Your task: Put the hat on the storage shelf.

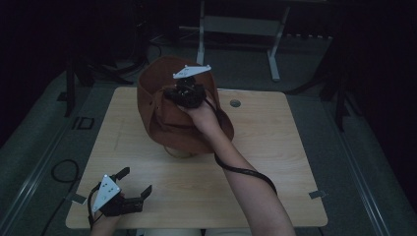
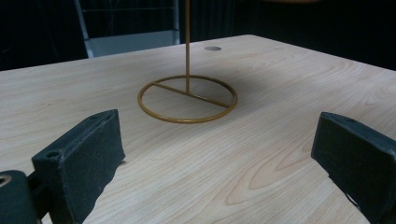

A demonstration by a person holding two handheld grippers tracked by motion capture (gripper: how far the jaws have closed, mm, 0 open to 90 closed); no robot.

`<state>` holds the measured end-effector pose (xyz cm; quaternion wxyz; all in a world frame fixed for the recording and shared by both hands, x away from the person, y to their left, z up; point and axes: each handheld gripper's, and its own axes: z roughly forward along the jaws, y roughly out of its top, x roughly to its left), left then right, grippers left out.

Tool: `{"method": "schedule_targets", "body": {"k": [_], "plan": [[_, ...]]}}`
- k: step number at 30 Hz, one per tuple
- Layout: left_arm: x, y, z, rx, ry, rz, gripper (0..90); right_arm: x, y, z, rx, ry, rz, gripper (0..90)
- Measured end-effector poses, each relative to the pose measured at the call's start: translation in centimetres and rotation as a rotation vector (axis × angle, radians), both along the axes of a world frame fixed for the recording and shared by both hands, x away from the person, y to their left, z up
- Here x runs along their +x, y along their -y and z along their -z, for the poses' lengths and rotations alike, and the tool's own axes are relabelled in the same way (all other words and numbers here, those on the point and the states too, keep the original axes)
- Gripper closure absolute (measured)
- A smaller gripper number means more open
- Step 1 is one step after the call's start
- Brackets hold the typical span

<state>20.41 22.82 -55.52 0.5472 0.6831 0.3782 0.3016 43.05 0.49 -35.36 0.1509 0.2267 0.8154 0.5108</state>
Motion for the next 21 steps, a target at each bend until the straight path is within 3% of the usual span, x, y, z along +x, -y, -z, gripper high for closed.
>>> {"method": "schedule_targets", "body": {"k": [3,4,5,7,8,12,21], "plan": [[0.0,0.0,0.0,-0.003,-0.003,0.005,2.8,0.0,0.2,0.1,0.018,-0.006,-0.005,84.5],[0.0,0.0,0.1,-0.008,-0.006,0.006,2.8,0.1,0.2,0.1,0.026,-0.016,-0.009,79.2],[0.1,0.1,0.1,-0.011,-0.009,0.011,2.9,0.2,0.1,0.0,0.036,-0.037,-0.030,62.9],[0.1,0.1,0.2,-0.006,-0.010,0.012,2.8,0.2,0.1,0.0,0.034,-0.040,-0.036,59.5],[0.1,0.1,0.2,-0.002,-0.012,0.016,2.9,0.0,0.1,-0.2,0.033,-0.041,-0.034,52.2],[0.1,0.2,0.3,-0.003,-0.012,0.016,2.8,-0.2,0.5,-0.5,0.028,-0.029,-0.025,45.9],[0.2,0.1,0.5,0.000,-0.017,0.007,2.8,-0.6,2.2,-0.8,0.058,-0.059,-0.053,29.1]]}}
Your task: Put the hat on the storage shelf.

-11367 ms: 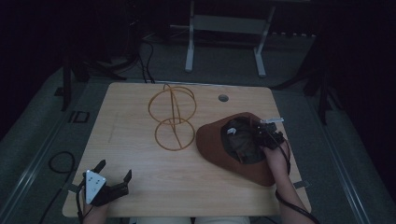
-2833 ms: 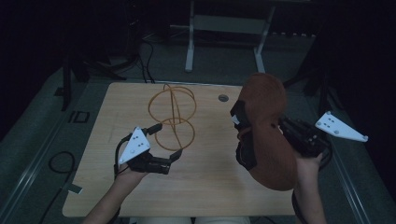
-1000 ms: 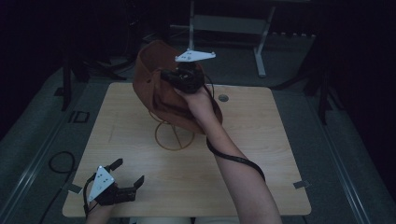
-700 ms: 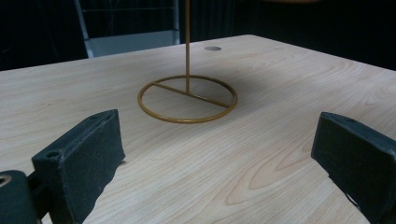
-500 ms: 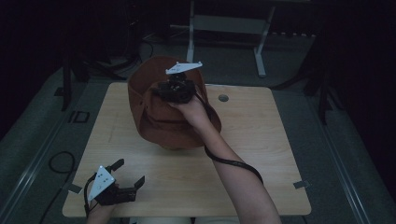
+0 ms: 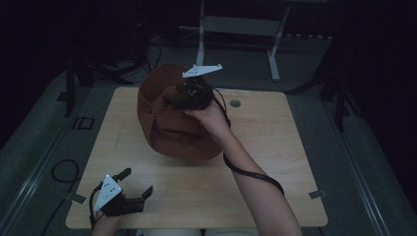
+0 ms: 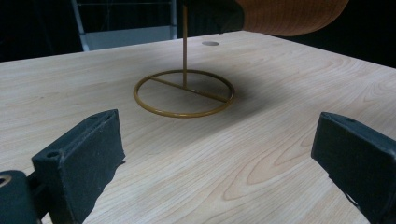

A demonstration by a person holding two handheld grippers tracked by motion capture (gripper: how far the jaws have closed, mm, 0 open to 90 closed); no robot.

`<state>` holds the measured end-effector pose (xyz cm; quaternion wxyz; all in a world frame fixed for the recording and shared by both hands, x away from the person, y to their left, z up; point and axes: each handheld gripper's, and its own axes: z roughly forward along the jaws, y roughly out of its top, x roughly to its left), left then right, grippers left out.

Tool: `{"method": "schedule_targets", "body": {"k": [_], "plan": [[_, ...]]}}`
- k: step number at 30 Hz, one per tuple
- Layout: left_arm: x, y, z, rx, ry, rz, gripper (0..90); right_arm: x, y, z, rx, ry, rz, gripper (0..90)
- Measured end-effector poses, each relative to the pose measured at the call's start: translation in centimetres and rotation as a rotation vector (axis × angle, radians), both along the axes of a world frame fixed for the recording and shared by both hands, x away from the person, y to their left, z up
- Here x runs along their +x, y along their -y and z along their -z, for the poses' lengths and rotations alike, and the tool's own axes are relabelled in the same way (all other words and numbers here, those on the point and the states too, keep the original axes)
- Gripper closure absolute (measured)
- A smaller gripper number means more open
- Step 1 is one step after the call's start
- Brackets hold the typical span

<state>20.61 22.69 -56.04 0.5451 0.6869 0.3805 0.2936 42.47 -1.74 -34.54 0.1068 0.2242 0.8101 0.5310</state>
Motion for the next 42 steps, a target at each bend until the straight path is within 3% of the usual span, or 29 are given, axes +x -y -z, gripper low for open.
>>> {"method": "schedule_targets", "body": {"k": [2,6,7,17,24,29,33,42], "plan": [[0.0,0.0,0.0,-0.003,-0.001,-0.003,2.8,-0.3,0.8,0.2,0.022,-0.006,-0.016,17.2],[0.1,0.0,0.1,-0.006,-0.004,-0.007,2.8,-0.7,1.7,0.4,0.045,-0.007,-0.031,15.7],[0.1,0.0,0.1,-0.007,-0.004,-0.005,2.8,-1.0,2.3,0.5,0.036,0.013,-0.031,13.8],[0.2,0.1,0.3,0.002,-0.008,-0.014,2.8,-2.4,5.0,1.4,0.001,0.054,-0.039,13.7],[0.2,0.2,0.3,0.012,-0.007,-0.017,2.8,-3.3,6.9,2.0,-0.007,0.050,-0.034,13.8],[0.2,0.2,0.3,0.012,-0.006,-0.016,2.8,-3.9,8.5,2.7,-0.008,0.048,-0.014,13.9],[0.2,0.2,0.4,0.010,-0.006,-0.018,2.9,-4.5,9.9,3.4,-0.022,0.071,0.008,13.9],[0.3,0.2,0.4,0.009,-0.007,-0.021,2.9,-5.2,13.6,5.5,-0.039,0.064,0.049,14.1]]}}
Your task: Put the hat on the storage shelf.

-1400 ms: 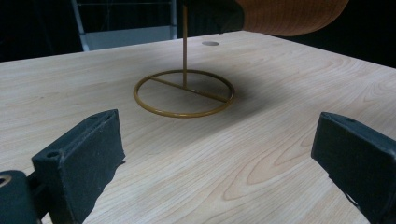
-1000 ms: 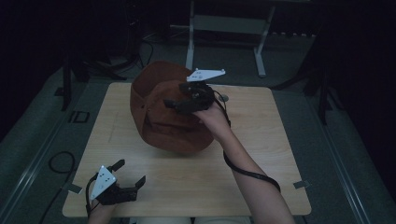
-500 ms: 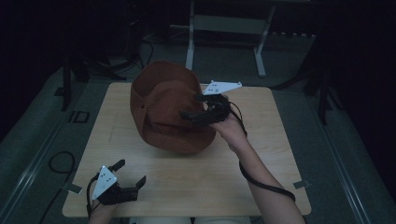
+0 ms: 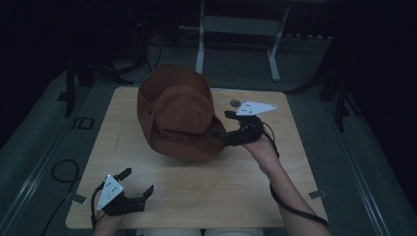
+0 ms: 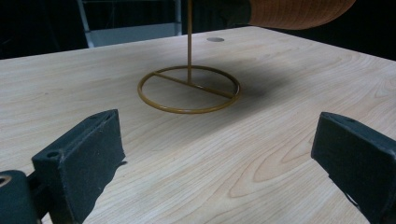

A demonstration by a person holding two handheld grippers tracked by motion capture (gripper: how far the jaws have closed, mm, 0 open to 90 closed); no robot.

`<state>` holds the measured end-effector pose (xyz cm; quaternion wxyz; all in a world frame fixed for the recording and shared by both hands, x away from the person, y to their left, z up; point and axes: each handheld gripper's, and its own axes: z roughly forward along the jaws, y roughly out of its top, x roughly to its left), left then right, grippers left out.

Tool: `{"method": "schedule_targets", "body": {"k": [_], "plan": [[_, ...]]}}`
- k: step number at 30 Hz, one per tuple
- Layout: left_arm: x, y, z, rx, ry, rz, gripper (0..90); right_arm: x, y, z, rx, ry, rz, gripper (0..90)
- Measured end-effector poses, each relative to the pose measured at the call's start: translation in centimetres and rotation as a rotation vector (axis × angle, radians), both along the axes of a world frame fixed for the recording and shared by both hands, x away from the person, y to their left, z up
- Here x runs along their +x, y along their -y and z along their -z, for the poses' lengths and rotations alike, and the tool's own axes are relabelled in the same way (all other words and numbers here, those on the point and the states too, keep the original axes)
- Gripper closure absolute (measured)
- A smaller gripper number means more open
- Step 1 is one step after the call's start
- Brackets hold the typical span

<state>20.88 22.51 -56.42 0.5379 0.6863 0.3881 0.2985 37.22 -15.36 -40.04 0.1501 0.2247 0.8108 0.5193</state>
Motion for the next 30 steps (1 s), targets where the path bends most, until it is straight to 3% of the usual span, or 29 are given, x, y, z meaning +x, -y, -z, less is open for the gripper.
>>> {"method": "schedule_targets", "body": {"k": [5,13,26,30], "plan": [[0.0,0.0,0.0,0.008,0.000,-0.001,2.9,-0.5,2.3,1.4,-0.009,-0.003,0.039,14.2],[0.1,0.0,0.1,0.006,-0.005,0.000,2.8,-1.2,4.4,3.2,-0.021,-0.008,0.071,14.2],[0.1,0.0,0.1,0.009,-0.006,0.000,2.9,-2.3,7.4,7.6,0.007,-0.066,0.115,14.2],[0.1,0.0,0.1,0.006,-0.007,0.000,2.9,-2.4,8.1,9.2,-0.025,-0.081,0.133,14.2]]}}
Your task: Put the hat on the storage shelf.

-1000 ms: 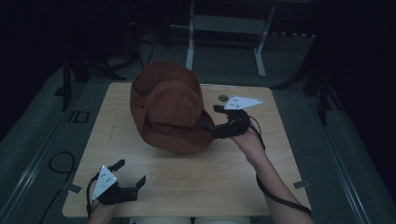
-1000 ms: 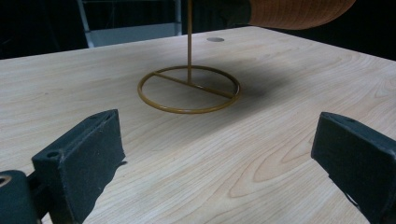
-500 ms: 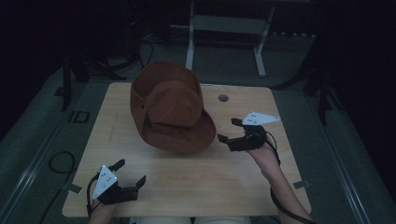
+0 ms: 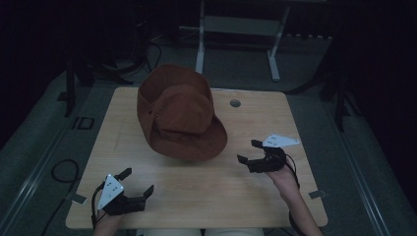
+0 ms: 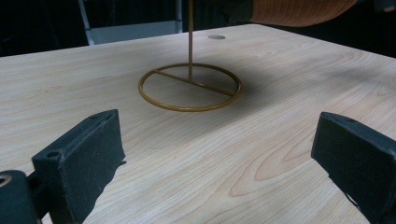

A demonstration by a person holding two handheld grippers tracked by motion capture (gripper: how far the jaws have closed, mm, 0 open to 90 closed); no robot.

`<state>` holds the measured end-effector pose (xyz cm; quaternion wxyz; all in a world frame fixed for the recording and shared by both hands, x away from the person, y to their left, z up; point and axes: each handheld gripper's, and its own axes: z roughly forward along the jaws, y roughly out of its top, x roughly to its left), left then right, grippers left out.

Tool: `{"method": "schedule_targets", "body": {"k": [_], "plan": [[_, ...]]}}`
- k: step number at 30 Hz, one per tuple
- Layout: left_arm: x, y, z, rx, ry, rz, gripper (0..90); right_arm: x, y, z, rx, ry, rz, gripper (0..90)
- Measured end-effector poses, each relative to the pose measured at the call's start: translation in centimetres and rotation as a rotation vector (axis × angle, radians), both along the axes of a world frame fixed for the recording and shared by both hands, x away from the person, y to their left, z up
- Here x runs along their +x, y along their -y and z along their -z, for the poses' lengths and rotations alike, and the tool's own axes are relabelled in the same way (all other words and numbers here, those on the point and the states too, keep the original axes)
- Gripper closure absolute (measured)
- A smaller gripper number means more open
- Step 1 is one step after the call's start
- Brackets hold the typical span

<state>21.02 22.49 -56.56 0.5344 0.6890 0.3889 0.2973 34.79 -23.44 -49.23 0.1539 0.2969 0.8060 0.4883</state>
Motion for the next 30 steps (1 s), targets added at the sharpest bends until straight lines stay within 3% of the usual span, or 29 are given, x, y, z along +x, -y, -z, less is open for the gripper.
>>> {"method": "schedule_targets", "body": {"k": [12,16,25,30], "plan": [[0.1,-0.1,0.1,-0.009,-0.010,0.000,2.9,-1.0,2.8,3.4,-0.003,-0.039,0.079,14.2],[0.2,-0.1,0.2,-0.015,-0.018,-0.001,2.9,-1.5,3.9,4.3,-0.052,-0.027,0.129,13.7],[0.3,-0.1,0.3,-0.016,-0.028,-0.001,2.8,-2.1,5.4,6.1,-0.054,-0.033,0.170,13.7],[0.4,-0.2,0.4,-0.019,-0.034,0.001,2.9,-2.0,5.9,6.4,-0.047,-0.034,0.185,13.8]]}}
